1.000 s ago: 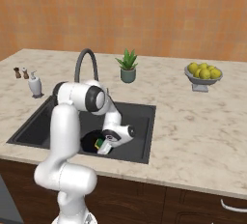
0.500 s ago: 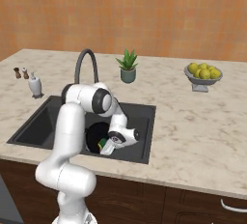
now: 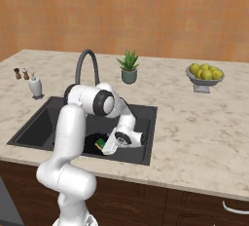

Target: Pick the pan and sponge and place them into the sink. Then turn on the water.

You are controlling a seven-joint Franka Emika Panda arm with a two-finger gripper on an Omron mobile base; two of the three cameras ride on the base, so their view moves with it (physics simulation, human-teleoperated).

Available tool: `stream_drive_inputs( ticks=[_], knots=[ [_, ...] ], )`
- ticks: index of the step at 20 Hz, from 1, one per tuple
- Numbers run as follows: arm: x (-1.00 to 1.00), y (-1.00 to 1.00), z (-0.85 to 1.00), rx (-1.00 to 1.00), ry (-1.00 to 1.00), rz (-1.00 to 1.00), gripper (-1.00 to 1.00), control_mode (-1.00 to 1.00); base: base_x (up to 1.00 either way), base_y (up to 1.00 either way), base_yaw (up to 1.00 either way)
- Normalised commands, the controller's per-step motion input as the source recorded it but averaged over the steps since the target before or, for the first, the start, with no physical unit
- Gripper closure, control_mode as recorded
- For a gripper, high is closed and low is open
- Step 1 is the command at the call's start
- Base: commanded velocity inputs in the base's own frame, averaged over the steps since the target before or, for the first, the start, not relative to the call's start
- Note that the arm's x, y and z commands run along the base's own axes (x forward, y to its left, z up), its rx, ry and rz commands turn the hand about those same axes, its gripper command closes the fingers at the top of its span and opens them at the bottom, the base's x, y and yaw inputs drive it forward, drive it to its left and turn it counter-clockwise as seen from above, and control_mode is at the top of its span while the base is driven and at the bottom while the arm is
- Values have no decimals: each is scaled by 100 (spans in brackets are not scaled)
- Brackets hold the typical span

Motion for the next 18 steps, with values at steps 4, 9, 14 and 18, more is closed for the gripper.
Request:
stream_drive_inputs(
  ticks=[4, 9, 14, 18],
  knots=[
    [0, 1, 94, 6, -4, 0, -100, -100, 0, 0, 0],
    [-3, 27, 100, -15, 0, 0, -100, -100, 0, 0, 0],
    [-35, 4, 97, -18, -1, 0, -100, -100, 0, 0, 0],
    [-56, -30, 62, 9, -12, 0, -100, -100, 0, 0, 0]
  ],
)
